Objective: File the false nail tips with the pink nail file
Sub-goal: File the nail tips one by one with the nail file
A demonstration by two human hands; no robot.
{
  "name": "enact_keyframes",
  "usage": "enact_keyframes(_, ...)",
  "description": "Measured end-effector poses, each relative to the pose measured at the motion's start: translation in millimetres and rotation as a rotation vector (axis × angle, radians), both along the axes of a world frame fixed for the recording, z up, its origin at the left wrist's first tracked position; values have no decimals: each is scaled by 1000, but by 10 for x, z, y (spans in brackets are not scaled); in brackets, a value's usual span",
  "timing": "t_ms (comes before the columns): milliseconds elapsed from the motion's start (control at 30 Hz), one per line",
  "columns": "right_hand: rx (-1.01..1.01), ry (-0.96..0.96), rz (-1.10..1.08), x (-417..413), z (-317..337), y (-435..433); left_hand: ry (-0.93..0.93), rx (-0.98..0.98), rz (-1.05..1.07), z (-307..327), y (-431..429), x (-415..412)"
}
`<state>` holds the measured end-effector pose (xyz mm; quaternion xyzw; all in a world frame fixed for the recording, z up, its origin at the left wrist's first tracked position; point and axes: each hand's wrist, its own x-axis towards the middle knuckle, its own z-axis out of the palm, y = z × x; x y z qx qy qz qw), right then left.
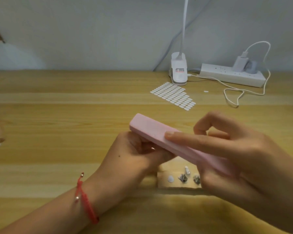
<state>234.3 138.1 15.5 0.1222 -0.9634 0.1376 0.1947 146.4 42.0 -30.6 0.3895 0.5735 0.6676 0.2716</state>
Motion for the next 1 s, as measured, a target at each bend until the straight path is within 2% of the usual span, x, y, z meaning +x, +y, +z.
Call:
enact_keyframes(33, -83, 16, -70, 243, -30, 172, -6, 17, 6, -3, 4, -22)
enact_keyframes(67, -72, 22, -180, 446, -100, 372, -30, 33, 39, -15, 1, -69)
enact_keyframes(100, -85, -14, -202, 523, -68, 453, -55, 41, 74, -24, 0, -123)
enact_keyframes(167, -127, -34, -202, 514, -65, 492, -63, 40, 83, 1, -3, -121)
enact_keyframes(267, -49, -42, -136, 468, -164, 478, 32, -27, -25, 15, -4, -15)
enact_keyframes(333, -19, -41, -159, 502, -142, 520, 65, -40, 7, 0, -19, -87)
enact_keyframes(400, -26, -20, -165, 519, -125, 558, -42, -8, 81, -9, -29, -188)
enact_keyframes(433, -50, -18, -155, 515, -135, 569, -63, -5, 84, 21, -23, -171)
enact_keyframes(567, -124, -46, -92, 499, -116, 520, 80, -63, 64, 44, -9, -32)
enact_keyframes(700, -178, -65, -111, 504, -117, 538, -15, -7, 170, 4, -6, -168)
enact_keyframes(833, -231, -70, -63, 474, -131, 497, 109, -32, 80, 18, 3, -4)
enact_keyframes(933, -309, -48, -61, 511, -106, 540, -10, 49, 140, -10, 7, -121)
enact_keyframes(1000, -362, -60, -26, 504, -128, 546, 20, 25, 77, -7, 13, -63)
